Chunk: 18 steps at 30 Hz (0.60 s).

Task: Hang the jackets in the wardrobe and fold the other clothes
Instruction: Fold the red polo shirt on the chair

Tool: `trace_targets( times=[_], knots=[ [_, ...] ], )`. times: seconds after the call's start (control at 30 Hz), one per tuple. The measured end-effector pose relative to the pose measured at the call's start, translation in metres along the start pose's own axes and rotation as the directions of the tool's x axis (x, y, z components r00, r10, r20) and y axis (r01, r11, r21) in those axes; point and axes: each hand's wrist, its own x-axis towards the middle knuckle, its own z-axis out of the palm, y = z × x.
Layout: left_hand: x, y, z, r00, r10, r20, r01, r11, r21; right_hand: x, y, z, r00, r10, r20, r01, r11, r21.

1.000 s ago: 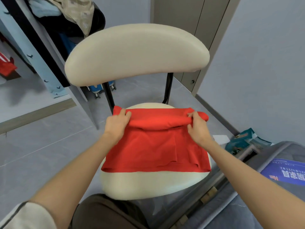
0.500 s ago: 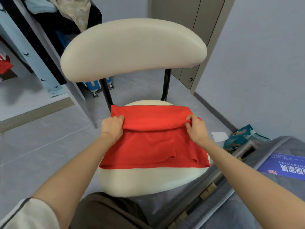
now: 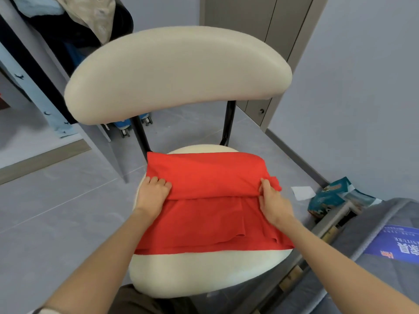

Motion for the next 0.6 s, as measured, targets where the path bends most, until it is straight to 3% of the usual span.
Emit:
trace_targets(
  times=[0.1, 0.2, 0.23, 0.3, 0.37, 0.47, 0.53, 0.6],
  knots=[
    [0.004, 0.005, 0.006, 0.966, -0.088, 0.243, 0.088, 0.996, 0.01, 0.002, -0.009, -0.005, 1.0, 0.028, -0.004, -0.029, 0.981, -0.191],
    [0.026, 0.011, -0.009, 0.866, -0.107, 0.489, 0.149, 0.988, -0.049, 0.018, -0.03, -0.022, 0.997, 0.072, -0.019, -0.075, 0.937, -0.342],
    [0.035, 0.016, -0.014, 0.84, -0.097, 0.534, 0.186, 0.976, -0.115, 0.024, -0.039, -0.026, 0.998, 0.06, -0.029, -0.067, 0.923, -0.38],
    [0.051, 0.025, -0.024, 0.869, -0.072, 0.49, 0.23, 0.935, -0.271, 0.034, -0.055, -0.03, 0.996, -0.039, -0.084, 0.003, 0.918, -0.397],
    [0.063, 0.034, -0.028, 0.94, -0.089, 0.329, 0.225, 0.887, -0.402, 0.048, -0.068, -0.032, 0.98, -0.15, -0.128, 0.101, 0.94, -0.326],
    [0.077, 0.033, -0.02, 0.975, -0.116, 0.187, 0.195, 0.853, -0.485, 0.076, -0.074, -0.032, 0.98, -0.198, -0.02, 0.194, 0.973, -0.124],
    [0.088, 0.025, -0.013, 0.962, -0.098, 0.255, 0.218, 0.837, -0.502, 0.093, -0.073, -0.029, 0.983, -0.139, 0.117, 0.132, 0.989, 0.065],
    [0.1, 0.015, -0.005, 0.921, -0.051, 0.386, 0.251, 0.836, -0.489, 0.104, -0.069, -0.023, 0.974, -0.013, 0.227, -0.028, 0.984, 0.174]
  ],
)
